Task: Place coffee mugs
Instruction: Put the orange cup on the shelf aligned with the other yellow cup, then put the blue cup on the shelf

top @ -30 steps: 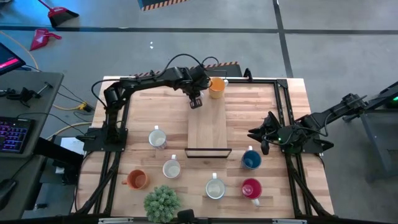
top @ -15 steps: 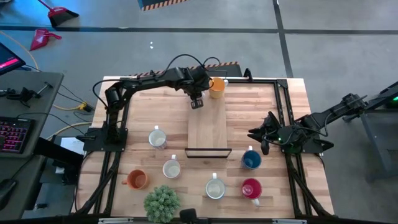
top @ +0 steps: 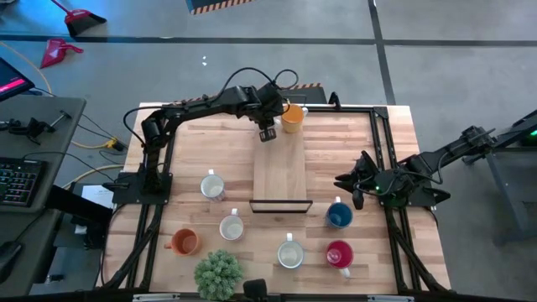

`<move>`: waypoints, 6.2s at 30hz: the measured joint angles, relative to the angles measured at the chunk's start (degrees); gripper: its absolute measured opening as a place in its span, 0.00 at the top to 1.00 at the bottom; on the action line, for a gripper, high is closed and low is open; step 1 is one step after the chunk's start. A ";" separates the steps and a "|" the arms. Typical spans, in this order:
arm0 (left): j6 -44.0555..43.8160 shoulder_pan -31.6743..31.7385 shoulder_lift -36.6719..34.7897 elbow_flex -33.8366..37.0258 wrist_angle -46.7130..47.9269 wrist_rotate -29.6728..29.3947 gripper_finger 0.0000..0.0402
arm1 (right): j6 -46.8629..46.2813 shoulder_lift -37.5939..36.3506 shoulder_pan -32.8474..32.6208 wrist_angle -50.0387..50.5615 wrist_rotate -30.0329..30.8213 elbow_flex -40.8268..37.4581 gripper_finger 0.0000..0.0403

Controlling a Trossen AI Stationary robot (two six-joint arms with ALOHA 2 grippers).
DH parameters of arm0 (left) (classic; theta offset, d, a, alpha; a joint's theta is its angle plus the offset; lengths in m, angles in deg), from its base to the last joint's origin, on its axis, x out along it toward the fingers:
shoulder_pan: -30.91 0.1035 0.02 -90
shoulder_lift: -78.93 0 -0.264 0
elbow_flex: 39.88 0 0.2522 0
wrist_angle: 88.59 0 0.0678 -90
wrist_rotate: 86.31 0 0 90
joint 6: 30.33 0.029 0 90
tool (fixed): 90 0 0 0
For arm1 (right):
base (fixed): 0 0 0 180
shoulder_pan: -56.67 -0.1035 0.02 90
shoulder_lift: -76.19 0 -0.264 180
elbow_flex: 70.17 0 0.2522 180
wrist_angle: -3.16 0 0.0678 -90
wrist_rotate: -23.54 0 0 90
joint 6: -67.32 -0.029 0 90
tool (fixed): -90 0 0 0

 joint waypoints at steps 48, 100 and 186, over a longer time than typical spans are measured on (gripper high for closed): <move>-28.65 -13.20 -65.17 44.98 12.70 8.90 0.79 | 12.50 -7.94 -0.04 -2.59 1.48 0.02 0.80; -40.65 -26.93 -77.92 74.82 -37.15 1.11 0.79 | -7.65 19.86 1.88 28.12 -22.19 15.72 0.80; -37.56 -26.73 -77.96 74.82 -34.20 0.98 0.79 | -0.40 38.25 2.62 30.93 -23.26 22.80 0.80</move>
